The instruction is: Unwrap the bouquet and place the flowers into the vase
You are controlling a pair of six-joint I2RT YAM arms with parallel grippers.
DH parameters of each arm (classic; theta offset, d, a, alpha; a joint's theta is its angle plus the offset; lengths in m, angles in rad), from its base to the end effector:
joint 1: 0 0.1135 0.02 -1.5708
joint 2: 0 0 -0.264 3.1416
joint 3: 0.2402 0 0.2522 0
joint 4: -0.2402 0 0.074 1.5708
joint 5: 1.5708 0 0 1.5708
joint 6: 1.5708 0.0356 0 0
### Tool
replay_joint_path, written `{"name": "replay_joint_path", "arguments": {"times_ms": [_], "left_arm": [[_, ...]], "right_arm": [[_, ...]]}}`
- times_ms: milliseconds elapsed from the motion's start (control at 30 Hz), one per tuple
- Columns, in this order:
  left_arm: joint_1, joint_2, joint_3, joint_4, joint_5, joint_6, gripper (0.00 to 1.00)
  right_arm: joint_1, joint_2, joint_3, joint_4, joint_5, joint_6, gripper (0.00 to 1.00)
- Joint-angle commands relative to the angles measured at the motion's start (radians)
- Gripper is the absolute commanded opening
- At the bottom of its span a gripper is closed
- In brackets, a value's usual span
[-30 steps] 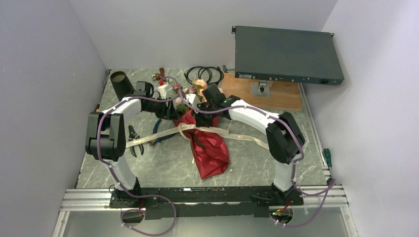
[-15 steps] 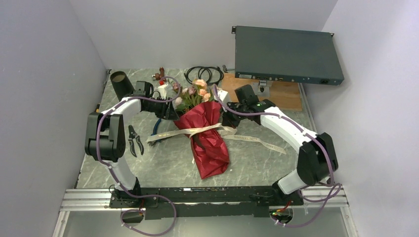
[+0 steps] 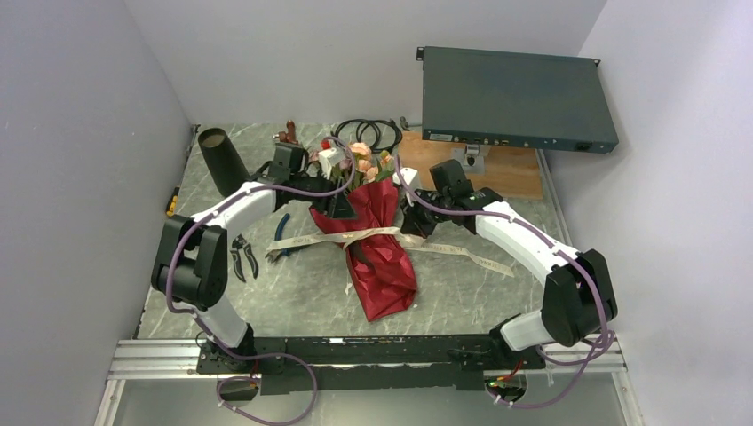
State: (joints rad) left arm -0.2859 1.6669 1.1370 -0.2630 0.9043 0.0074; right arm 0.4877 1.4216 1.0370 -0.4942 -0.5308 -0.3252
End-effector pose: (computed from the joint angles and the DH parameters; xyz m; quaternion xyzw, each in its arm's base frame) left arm 0.3321 -0.1268 0.2358 0.2855 0.7992 -0.4477 0.2817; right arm 0.2541 0.1552 0.2577 -0.4406 0.7987 0.2725 0.3062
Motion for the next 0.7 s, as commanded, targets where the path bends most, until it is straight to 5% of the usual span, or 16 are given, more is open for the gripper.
{"name": "replay_joint_path", "arguments": {"times_ms": [0, 467, 667], "left_arm": [[-0.061, 0.017, 0.003, 0.117, 0.052, -0.099, 0.62], [-0.088, 0.139, 0.035, 0.065, 0.089, -0.108, 0.58], [-0.076, 0.123, 0.026, -0.006, 0.075, -0.042, 0.21]], "right_arm": [[0.022, 0.001, 0.034, 0.123, -0.055, 0.04, 0.0], [0.069, 0.039, 0.053, 0.18, -0.054, -0.007, 0.0], [0.068, 0.029, 0.052, 0.14, -0.049, -0.039, 0.01]]}}
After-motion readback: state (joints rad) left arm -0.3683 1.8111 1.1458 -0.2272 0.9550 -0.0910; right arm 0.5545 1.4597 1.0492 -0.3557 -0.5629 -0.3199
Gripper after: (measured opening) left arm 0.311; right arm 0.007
